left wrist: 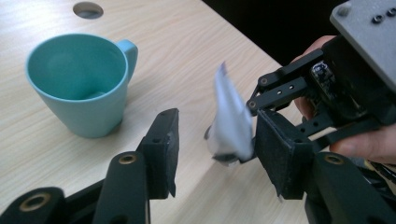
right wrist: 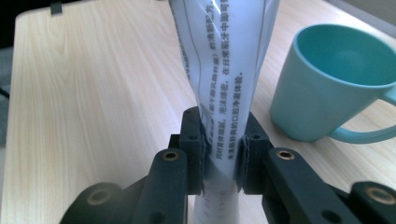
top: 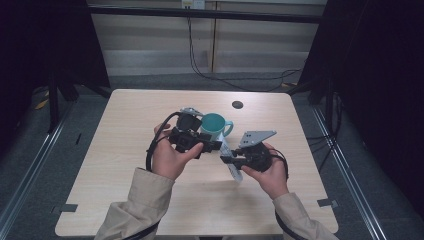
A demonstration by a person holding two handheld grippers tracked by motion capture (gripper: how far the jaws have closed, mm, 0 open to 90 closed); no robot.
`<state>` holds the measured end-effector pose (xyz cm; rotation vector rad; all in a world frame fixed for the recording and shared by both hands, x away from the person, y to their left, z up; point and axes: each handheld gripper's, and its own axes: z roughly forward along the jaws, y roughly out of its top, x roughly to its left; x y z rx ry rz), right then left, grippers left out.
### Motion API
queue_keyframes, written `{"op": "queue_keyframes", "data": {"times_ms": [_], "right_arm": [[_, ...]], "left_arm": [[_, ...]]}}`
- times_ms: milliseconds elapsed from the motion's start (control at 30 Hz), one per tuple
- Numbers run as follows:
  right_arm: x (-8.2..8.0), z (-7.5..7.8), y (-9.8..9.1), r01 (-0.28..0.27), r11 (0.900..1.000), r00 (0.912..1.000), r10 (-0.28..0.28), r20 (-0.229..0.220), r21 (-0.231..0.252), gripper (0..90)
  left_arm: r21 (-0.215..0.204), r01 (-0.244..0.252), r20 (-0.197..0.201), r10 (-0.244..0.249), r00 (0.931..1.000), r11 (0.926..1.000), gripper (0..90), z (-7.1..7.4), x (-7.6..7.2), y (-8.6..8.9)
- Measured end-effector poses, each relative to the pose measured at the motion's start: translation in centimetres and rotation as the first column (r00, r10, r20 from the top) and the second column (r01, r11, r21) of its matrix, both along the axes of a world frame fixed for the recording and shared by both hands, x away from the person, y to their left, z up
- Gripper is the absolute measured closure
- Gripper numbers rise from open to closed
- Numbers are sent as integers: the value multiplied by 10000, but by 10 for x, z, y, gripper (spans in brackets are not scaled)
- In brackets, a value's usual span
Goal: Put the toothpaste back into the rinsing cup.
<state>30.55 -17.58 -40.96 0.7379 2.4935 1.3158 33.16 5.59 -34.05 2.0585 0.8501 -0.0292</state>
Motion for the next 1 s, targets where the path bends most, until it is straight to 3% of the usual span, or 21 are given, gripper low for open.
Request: {"op": "queue_keyframes", "data": {"times_ms": [133,333,633,1000], "right_arm": [[2,1,-7,170,9991,9998,-167,-80,380,755],[3,1,-13,415,9967,9991,-408,-110,693,757],[6,3,-19,560,9922,9984,-550,-124,1114,757],[7,2,-20,624,9891,9980,-606,-174,1336,757]], "left_arm": [[-429,-12,323,26,9995,9991,438,-4,-1,11],[-10,-219,499,219,9985,9998,395,-20,0,21],[530,-462,-154,471,9988,9975,362,-65,4,32],[920,-689,-458,734,9963,9934,328,-102,6,42]]}}
